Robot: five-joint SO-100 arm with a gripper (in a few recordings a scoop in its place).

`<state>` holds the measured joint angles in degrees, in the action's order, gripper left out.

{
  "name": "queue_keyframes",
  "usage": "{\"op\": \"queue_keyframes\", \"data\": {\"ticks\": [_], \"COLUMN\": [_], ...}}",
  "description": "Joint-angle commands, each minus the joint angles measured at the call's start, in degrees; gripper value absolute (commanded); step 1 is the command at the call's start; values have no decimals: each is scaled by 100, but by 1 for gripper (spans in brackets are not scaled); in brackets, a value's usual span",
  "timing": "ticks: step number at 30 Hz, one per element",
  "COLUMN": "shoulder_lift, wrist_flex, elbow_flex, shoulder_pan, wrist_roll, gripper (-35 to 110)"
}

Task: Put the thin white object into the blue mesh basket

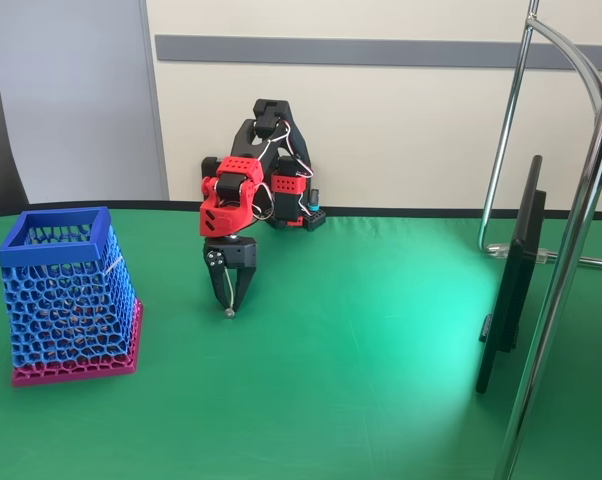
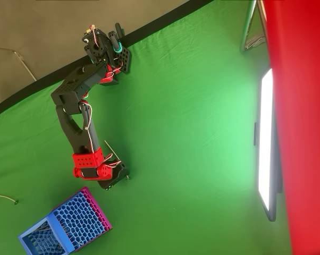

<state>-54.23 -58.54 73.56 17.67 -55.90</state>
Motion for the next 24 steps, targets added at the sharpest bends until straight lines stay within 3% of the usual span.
{"op": "queue_keyframes", "data": {"ticks": [1, 24], "shoulder_lift": [-35, -35], "wrist_flex": [-44, -44], "elbow_flex": [-202, -220], "shoulder_pan": [18, -9], "wrist_roll": [0, 105], "gripper": [9, 7]}}
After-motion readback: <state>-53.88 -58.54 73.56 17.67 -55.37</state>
